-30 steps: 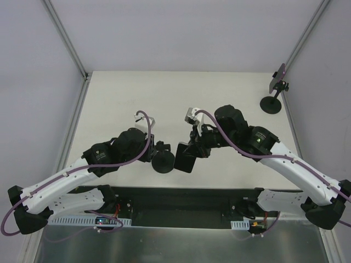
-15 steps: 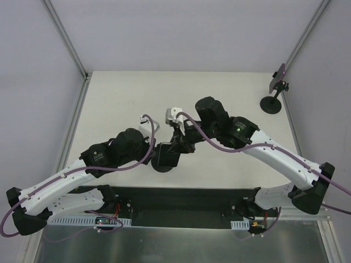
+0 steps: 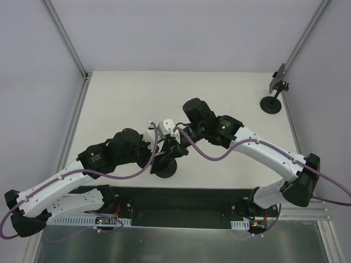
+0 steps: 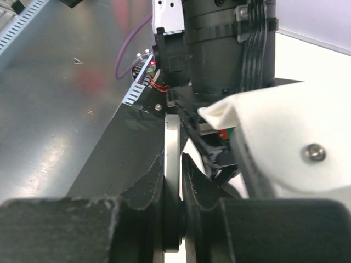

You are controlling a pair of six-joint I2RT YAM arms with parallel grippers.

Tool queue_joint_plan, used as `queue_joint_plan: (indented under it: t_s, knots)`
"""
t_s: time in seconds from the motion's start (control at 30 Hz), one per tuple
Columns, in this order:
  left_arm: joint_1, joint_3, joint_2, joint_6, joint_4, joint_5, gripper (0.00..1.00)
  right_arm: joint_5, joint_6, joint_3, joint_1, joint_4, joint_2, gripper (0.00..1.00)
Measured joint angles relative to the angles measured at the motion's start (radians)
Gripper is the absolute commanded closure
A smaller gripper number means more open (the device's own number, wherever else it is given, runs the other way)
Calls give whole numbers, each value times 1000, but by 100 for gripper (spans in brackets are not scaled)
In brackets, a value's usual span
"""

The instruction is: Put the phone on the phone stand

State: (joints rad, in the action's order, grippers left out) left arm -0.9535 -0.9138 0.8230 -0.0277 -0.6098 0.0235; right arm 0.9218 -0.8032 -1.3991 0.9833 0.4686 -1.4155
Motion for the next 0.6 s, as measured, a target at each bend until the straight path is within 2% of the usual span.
queue_joint_plan:
  t_s: [0.17,0.2,0.23,0.27,0.3,0.4,0.47,0.57,0.6]
  knots:
    - [28,0,0,20,8,65,100,11,-47,-3,2,-21,-32,100]
    - [33,0,1,21,9,74,96,10,-47,-3,2,-23,-32,100]
    - [36,0,2,20,13,79,91,7,-47,-3,2,-25,-32,100]
    - [39,0,2,20,15,83,70,4,-45,-3,2,-27,-32,100]
    - [40,0,2,16,17,82,59,-3,-43,-3,2,-29,-31,100]
    - [55,0,-2,-7,34,62,40,-11,-14,-2,2,-13,-27,100]
    - [63,0,-12,-40,50,35,32,-8,35,9,3,-18,-13,100]
    - [64,-2,-37,-98,60,25,1,15,137,34,2,-56,23,100]
    - [64,-5,-47,-120,58,26,1,28,183,45,2,-64,43,100]
